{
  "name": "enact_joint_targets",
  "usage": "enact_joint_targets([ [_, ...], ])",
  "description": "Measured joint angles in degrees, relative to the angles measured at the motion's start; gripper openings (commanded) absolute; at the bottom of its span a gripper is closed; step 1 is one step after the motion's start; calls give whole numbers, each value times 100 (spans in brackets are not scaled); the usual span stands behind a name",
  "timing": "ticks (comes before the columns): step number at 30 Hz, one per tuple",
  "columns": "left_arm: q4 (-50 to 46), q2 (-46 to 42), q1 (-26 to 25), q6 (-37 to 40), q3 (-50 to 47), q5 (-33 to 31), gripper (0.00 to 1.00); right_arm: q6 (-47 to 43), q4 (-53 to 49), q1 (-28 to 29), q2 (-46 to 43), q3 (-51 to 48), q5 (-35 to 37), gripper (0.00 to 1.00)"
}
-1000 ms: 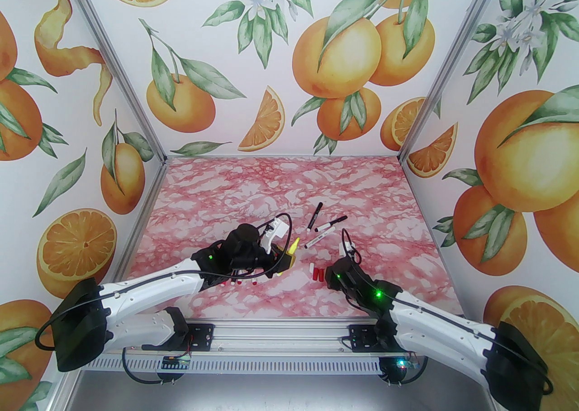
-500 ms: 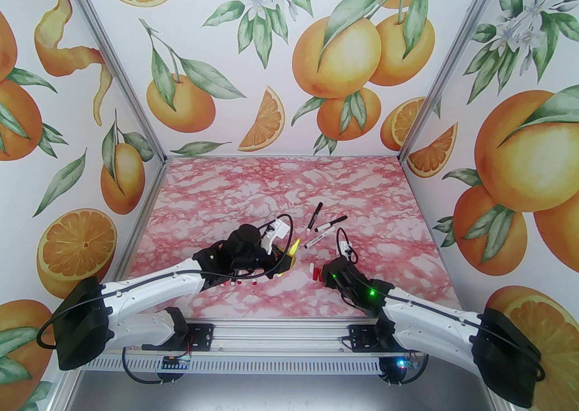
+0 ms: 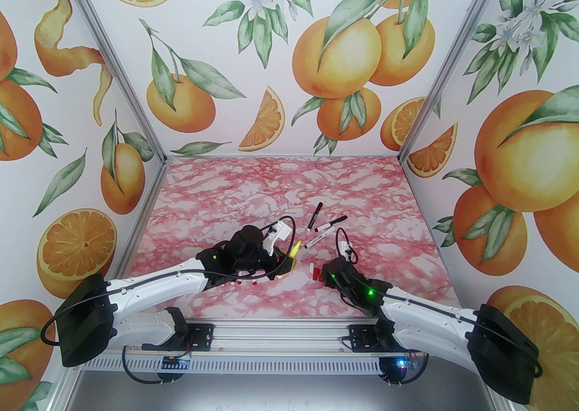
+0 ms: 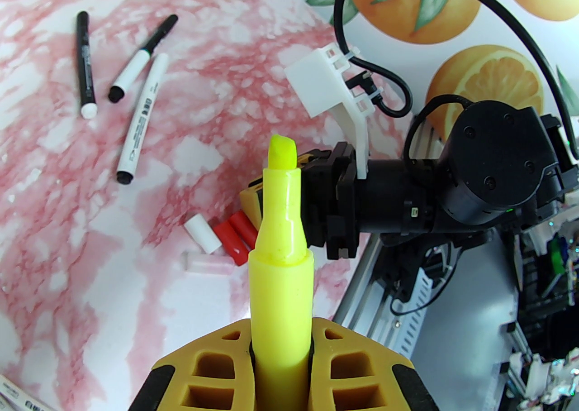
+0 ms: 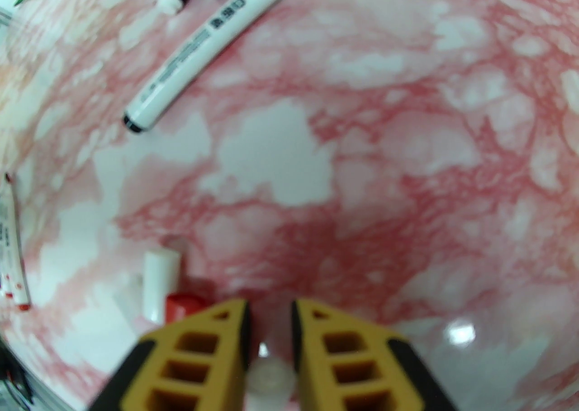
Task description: Open the pen caps
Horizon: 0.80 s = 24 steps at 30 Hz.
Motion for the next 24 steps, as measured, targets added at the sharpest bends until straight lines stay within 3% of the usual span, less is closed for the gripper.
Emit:
enact_joint_targets([
  [12,-7,13,-28,-46,0,-85,1,-72,-332,0,-448,186,37,34],
  [18,-323,13,-149,-415,0,-715,2,-249,-621,15,-748,361,-2,45],
  [20,-466,13,-221,-636,0,-1047,2,-382,-765,15,-839,461,-105,53],
  [23,-658,13,-326,-975,-13,-1510,2,-586,-960,15,-1014,621,-332,83],
  [24,-726,15,-348,-1071,-22,-1644,2,-647,-1014,15,-1086,669,-428,89],
])
